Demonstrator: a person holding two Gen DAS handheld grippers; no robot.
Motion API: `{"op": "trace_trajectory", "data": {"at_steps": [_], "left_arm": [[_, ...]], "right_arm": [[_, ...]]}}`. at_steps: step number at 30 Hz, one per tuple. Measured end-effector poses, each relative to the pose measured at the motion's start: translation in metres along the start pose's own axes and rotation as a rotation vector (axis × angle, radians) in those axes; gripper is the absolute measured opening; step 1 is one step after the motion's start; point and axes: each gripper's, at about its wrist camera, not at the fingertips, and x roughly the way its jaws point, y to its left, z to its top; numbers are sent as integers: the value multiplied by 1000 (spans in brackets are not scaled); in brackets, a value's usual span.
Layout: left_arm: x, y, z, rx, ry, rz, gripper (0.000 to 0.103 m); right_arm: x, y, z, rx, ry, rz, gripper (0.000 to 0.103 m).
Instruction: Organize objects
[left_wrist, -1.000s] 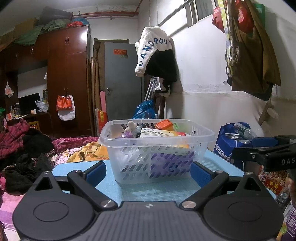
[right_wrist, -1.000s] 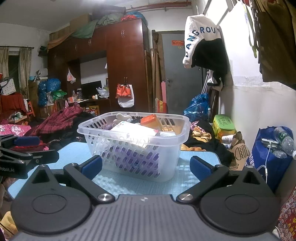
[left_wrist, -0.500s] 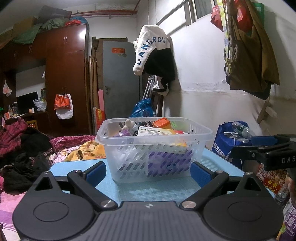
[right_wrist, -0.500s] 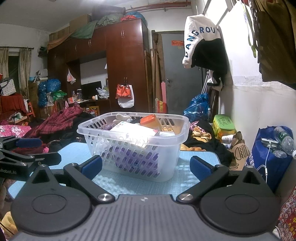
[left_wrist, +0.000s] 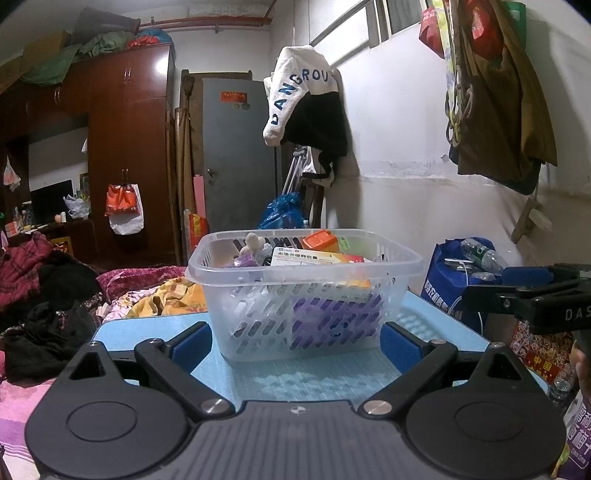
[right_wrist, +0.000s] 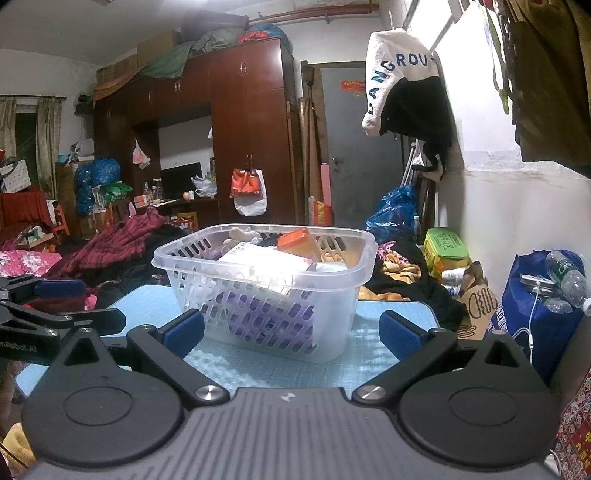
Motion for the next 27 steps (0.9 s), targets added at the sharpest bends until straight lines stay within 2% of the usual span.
{"op": "trace_trajectory", "data": {"at_steps": [27], "left_arm": [[7,-10,-1,13,4,0,99]], "right_arm": [[0,0,0,1,1,1,103]]}}
